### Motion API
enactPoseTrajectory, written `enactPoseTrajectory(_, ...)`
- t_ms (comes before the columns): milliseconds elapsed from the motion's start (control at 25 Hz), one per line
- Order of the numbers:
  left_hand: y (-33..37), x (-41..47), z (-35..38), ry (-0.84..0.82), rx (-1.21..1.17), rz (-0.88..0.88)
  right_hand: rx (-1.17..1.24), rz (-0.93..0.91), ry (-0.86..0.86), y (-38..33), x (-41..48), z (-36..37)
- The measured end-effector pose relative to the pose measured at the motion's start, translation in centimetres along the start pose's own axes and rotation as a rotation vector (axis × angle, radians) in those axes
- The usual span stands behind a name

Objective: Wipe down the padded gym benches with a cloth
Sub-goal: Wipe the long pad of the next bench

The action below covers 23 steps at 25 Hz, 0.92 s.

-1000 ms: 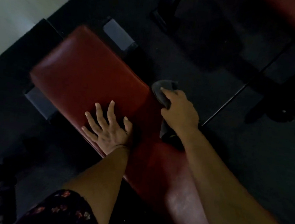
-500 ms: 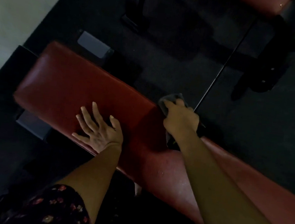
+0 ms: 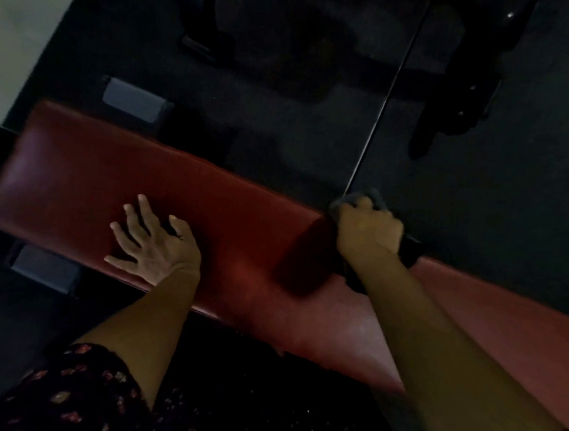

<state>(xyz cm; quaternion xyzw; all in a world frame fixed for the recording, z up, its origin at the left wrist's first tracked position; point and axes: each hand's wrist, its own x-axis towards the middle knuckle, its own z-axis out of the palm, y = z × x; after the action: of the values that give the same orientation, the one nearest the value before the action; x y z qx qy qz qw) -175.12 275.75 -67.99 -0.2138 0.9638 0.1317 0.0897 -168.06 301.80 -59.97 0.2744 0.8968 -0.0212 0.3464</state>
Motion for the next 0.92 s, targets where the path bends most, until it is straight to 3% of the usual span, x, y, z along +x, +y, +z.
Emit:
enactPoseTrajectory(120, 0.2, -0.3, -0.2, 0.020, -0.021, 0.007, 0.081, -0.219, 0.053, 0.6, 0.4, 0.2)
enactPoseTrajectory(200, 0.3, -0.4, -0.4, 0.027, -0.031, 0.054, 0.016, -0.248, 0.092, 3.2, -0.1, 1.0)
enactPoseTrajectory(320, 0.3, -0.6, -0.7, 0.011, -0.066, 0.110, -0.093, -0.065, 0.084, 9.0, -2.0, 3.3)
enactPoseTrajectory(440, 1.7, -3.7, -0.3, -0.060, -0.072, 0.167, -0.237, 0.262, -0.061, 13.3, -2.3, 4.9)
enactPoseTrajectory(520, 4.2, -7.2, 0.9, -0.123, -0.005, 0.290, -0.282, 0.387, -0.147, 13.0, -1.7, 4.9)
enactPoseTrajectory(600, 6.6, -11.0, 2.5, -0.185, 0.064, 0.485, -0.276, 0.273, -0.105, 10.9, -1.7, 4.3)
enactPoseTrajectory(680, 8.4, -14.8, 4.2, -0.229, 0.113, 0.653, -0.178, -0.006, 0.001, 10.0, -1.9, 3.9)
enactPoseTrajectory(760, 9.7, -17.6, 5.6, -0.247, 0.182, 0.746, -0.028, -0.173, 0.076, 11.9, -2.5, 3.6)
enactPoseTrajectory(840, 10.3, -19.0, 6.6, -0.243, 0.251, 0.867, 0.072, -0.203, 0.117, 15.8, -2.9, 5.3)
enactPoseTrajectory(920, 10.5, -19.1, 7.1, -0.235, 0.344, 1.113, 0.079, -0.126, 0.105, 20.5, -3.6, 7.4)
